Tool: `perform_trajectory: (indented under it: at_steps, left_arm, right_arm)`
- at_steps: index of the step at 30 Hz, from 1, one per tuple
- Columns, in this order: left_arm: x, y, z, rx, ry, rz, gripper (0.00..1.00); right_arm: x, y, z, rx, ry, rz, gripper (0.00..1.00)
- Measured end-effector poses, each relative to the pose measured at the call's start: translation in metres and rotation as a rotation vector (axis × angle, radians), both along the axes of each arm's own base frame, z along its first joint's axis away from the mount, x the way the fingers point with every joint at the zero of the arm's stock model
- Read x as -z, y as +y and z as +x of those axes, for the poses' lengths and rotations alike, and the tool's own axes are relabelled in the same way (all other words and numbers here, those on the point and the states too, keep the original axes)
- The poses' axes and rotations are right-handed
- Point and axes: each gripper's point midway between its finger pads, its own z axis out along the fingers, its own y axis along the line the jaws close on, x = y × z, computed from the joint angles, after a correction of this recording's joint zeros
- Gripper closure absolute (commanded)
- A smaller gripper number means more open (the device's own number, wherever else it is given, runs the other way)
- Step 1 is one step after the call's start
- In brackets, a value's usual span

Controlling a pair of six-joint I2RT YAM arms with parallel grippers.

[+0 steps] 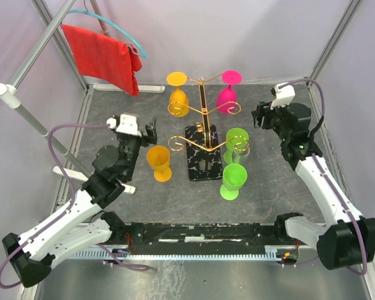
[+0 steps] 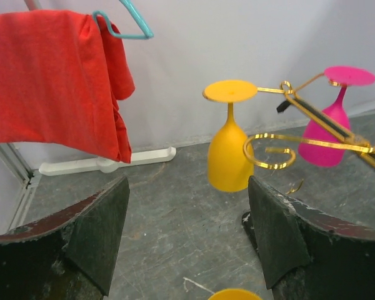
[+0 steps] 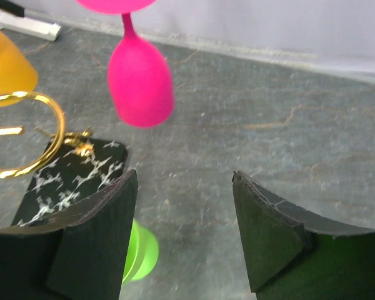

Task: Place the wine glass upside down on the wine glass rack

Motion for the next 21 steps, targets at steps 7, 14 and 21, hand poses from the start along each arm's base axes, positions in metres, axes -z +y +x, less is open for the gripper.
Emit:
perform_trajectory:
  at_steps: [7,14,21]
  left_arm:
    - [-0.024,-0.006,0.008,-0.021,0.11,-0.103,0.17]
    - [0.002,-0.008,0.011,-0.04,0.207,-0.107,0.16]
    - [0.013,-0.009,0.012,-0.048,0.245,-0.107,0.16]
  right_arm:
    - [0.017,0.011,-0.038,-0.053,0.196,0.075,0.29]
    - [0.048,0.02,-0.053,-0.089,0.348,0.096,0.32]
    - [0.078,0.028,-0.055,-0.116,0.466,0.122,0.36]
